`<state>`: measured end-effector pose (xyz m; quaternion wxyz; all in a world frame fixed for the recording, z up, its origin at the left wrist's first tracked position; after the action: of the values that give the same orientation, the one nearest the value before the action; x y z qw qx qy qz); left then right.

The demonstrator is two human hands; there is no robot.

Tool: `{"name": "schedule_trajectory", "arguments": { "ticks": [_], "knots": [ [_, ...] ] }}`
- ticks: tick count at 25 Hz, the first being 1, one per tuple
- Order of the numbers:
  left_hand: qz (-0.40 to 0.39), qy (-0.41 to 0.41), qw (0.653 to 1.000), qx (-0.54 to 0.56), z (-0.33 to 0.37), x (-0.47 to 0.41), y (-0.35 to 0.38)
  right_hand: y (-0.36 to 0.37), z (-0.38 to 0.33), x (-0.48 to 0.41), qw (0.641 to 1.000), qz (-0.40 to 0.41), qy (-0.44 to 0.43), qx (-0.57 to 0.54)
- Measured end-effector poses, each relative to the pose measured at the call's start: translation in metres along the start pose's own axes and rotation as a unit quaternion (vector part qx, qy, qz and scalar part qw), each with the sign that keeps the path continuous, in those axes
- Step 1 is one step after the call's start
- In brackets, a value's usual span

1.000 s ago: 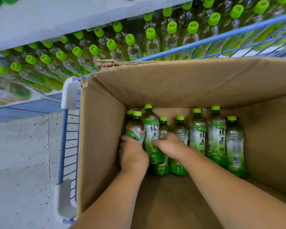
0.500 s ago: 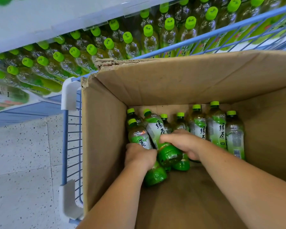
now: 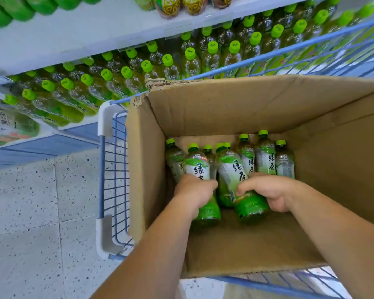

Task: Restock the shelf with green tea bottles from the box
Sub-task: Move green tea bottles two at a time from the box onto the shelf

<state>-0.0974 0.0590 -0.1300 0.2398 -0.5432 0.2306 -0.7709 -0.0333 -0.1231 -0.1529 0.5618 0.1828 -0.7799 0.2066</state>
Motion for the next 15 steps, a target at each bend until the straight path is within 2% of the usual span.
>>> {"name": "schedule_trajectory", "arguments": {
  "ticks": [5, 15],
  "knots": [
    [-0.055, 0.068, 0.994, 0.059, 0.003, 0.066, -0.047, 0.003, 0.000, 0.080, 0.995, 0.074, -0.069, 0.004],
    [-0.069, 0.173, 0.968, 0.171, -0.006, 0.138, -0.167, 0.038, -0.022, 0.218, 0.952, 0.201, -0.230, -0.025]
  ]
}}
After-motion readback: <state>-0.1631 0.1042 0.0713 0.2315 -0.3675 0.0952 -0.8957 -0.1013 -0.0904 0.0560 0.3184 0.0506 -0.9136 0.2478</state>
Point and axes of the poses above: each hand's wrist, its own x-axis away from the middle knuckle, its own y-axis out of the palm, z = x × y, the point moved 1 cm from there along -x, towards the middle knuckle, and after that the axes turned 14 degrees about z, right-handed, at the moved point
